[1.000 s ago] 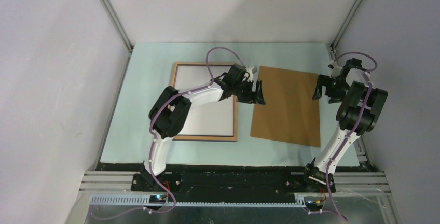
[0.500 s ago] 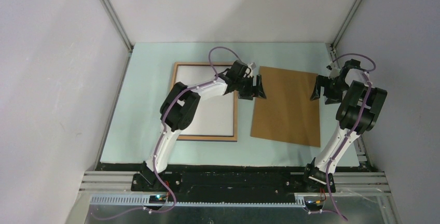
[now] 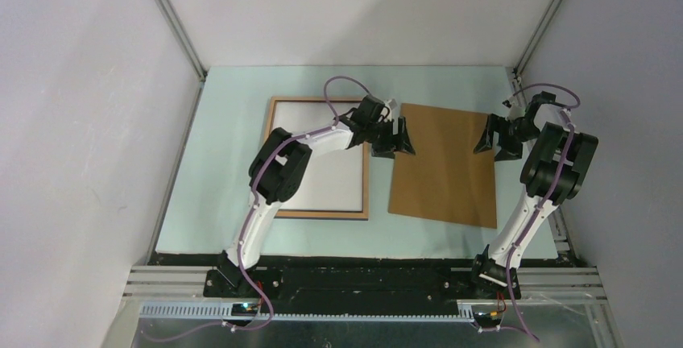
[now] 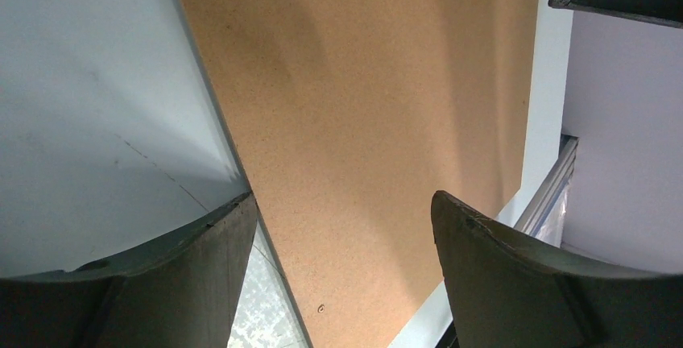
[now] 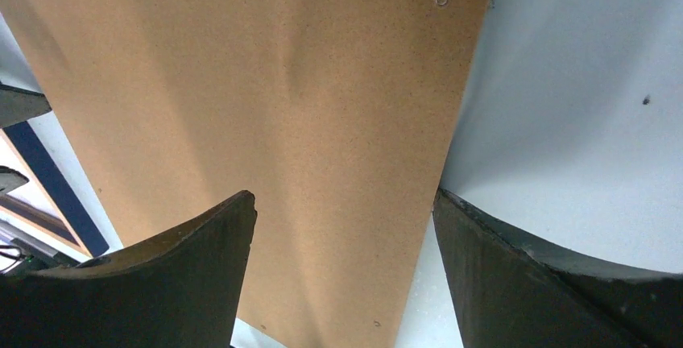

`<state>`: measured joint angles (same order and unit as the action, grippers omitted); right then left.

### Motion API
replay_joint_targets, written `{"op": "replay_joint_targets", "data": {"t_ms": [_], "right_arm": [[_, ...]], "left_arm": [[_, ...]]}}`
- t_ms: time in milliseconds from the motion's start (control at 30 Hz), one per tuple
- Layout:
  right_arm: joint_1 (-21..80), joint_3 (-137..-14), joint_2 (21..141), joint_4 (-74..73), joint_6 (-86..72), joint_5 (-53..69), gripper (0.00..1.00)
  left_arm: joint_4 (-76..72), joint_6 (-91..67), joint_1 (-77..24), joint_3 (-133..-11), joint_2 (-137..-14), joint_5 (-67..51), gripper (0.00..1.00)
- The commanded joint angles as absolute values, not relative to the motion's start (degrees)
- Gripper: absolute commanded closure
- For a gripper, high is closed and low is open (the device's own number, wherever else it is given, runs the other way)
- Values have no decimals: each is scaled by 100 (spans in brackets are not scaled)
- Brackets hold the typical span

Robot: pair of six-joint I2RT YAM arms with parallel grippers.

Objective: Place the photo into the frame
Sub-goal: Pick up the photo frame item at the center of the board.

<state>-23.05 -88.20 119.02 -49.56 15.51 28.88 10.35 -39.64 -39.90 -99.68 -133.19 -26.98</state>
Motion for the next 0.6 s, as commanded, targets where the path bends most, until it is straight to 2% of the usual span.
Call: {"op": "replay_joint_targets", "data": {"t_ms": [0,567], "right_arm": [[-2160,-8959,12070,-5432,1492,3685,16],[-1898,-8954,11194,-6020,1276,5088,19]], "left_arm": [[1242,-4097,-4087,-9673,-13161,-2784,14],[1248,-3761,-4056,-9388,-12738,-2737,14]]}}
